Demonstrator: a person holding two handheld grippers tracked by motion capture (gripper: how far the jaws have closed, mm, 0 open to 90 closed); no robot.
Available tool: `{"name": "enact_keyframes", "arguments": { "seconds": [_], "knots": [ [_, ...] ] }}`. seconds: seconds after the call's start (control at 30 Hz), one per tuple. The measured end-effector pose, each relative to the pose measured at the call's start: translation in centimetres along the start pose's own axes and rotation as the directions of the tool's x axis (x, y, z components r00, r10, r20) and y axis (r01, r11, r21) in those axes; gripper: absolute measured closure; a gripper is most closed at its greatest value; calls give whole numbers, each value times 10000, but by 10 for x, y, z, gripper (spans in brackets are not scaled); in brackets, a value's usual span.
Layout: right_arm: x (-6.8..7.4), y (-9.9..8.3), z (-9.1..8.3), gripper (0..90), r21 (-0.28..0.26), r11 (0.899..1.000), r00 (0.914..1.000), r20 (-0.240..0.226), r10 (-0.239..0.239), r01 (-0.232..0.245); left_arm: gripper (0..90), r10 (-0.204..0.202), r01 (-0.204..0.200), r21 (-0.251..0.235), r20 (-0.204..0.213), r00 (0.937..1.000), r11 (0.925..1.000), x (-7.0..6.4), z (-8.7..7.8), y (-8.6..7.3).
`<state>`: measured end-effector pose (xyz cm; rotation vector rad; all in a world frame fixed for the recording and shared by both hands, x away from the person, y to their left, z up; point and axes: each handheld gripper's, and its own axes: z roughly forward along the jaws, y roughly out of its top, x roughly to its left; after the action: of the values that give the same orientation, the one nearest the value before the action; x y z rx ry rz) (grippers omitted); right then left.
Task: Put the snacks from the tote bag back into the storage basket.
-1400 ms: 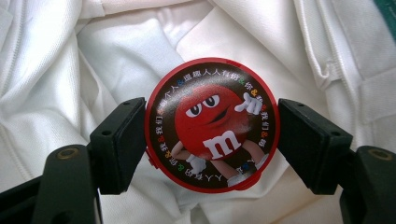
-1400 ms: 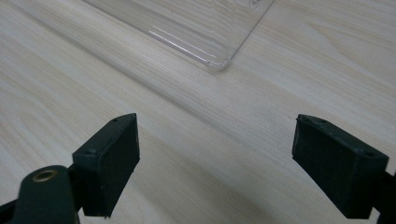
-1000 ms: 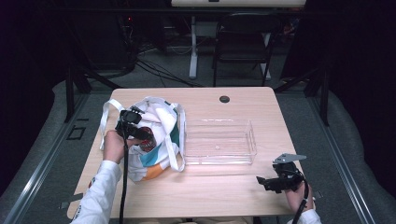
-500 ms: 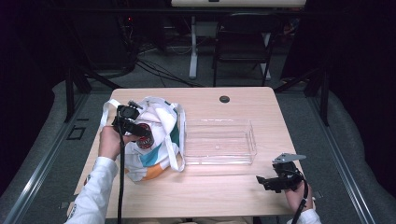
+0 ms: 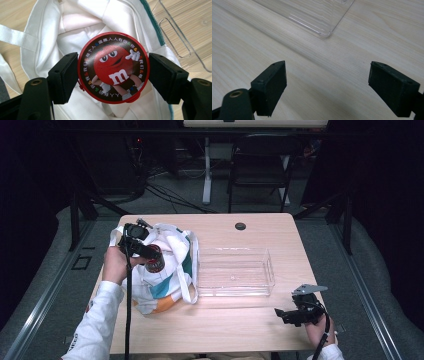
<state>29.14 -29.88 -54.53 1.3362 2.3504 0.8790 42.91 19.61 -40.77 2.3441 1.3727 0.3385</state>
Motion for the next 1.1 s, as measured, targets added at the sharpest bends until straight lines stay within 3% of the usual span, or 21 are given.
{"name": "enact_keyframes", "arguments": {
  "seconds": [0.23, 0.6, 1.1],
  "knots": [
    [0, 0, 0, 147, 19, 10000, 10000, -50, -29, 29, 272, 113, -113, -201, -8, 9999, 9997, -3, -14, 7],
    [0, 0, 0, 147, 22, 10000, 10000, -7, 6, -6, 272, 322, -321, -236, 24, 9995, 9992, -11, -23, 15],
    [0, 0, 0, 147, 23, 10000, 10000, -2, 14, -14, 272, 979, -978, -308, 1, 9952, 9947, -39, -37, 36]
  ]
}}
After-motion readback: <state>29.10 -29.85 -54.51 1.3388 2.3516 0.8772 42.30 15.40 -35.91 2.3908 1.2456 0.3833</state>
